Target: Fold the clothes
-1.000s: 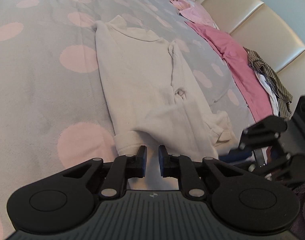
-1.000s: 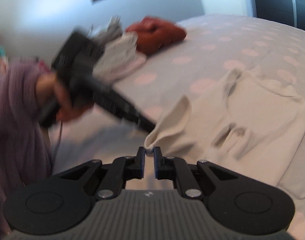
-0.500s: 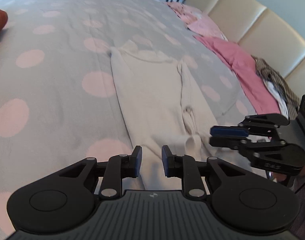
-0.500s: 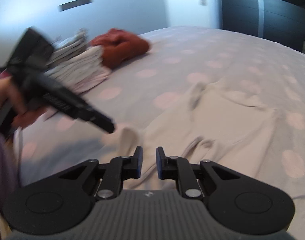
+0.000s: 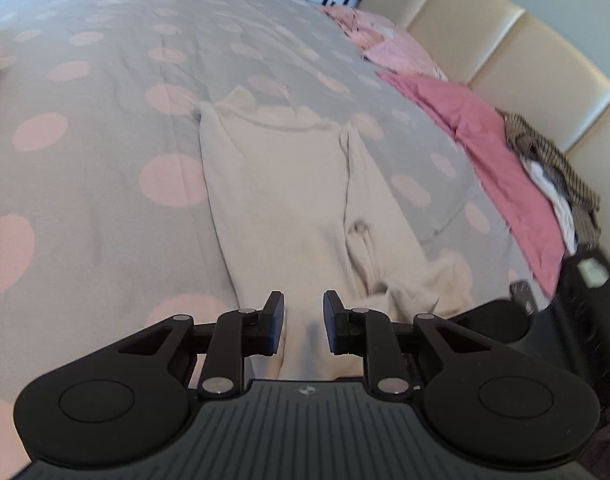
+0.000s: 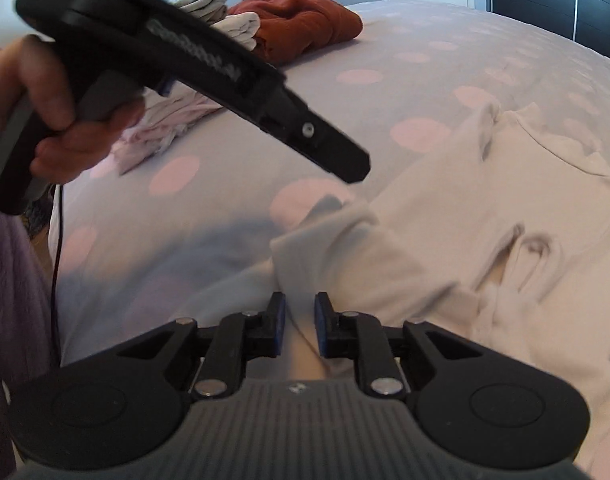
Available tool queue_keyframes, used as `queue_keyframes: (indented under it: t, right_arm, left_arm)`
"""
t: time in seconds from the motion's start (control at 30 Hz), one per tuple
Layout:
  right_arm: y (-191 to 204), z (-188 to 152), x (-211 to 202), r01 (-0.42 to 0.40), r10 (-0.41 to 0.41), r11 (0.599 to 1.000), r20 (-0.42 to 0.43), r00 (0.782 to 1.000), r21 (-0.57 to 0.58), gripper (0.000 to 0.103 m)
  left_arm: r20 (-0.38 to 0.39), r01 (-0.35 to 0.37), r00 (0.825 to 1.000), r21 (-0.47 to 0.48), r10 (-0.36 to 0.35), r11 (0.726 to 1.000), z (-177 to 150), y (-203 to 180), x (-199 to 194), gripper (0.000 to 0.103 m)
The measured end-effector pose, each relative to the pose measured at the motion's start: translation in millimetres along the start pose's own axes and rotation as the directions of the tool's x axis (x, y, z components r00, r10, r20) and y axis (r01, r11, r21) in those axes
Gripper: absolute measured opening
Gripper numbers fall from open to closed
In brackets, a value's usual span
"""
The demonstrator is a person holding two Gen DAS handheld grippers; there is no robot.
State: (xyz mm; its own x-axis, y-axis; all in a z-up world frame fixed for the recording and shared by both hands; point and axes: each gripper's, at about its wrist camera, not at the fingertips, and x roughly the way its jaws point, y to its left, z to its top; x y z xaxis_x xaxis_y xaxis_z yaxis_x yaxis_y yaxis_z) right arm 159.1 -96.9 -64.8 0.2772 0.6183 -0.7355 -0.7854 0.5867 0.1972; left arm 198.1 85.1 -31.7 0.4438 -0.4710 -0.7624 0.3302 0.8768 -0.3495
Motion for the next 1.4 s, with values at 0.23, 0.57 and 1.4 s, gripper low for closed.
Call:
queue_keyframes:
  t: [0.23, 0.57, 1.4]
  right_arm:
    - [-26.1, -1.4, -35.5, 0.074, -0.096, 0.971, 0.084, 0.992, 0.229, 0.019]
    - [-43.9, -11.3, -23.1, 0.051, -0.077, 0.901, 0.043, 0.996, 0.431, 0.028]
    - [-34.6, -19.8, -81.0, 0.243, -0.28, 0.932, 0.108, 0.954, 0.269, 0.006]
  left_arm:
    - [-0.022, 0.043, 0.999, -0.069, -0.045, 0.997, -12.1, 10.4, -1.3, 0.018]
    - [-0.045, 0.043, 0.998, -0.064, -0.046, 0.997, -27.0, 7.1, 8.2, 0.018]
    - [0.038, 0.055, 0.998, 0.049, -0.057, 0.997, -18.0, -17.6, -19.3, 0.019]
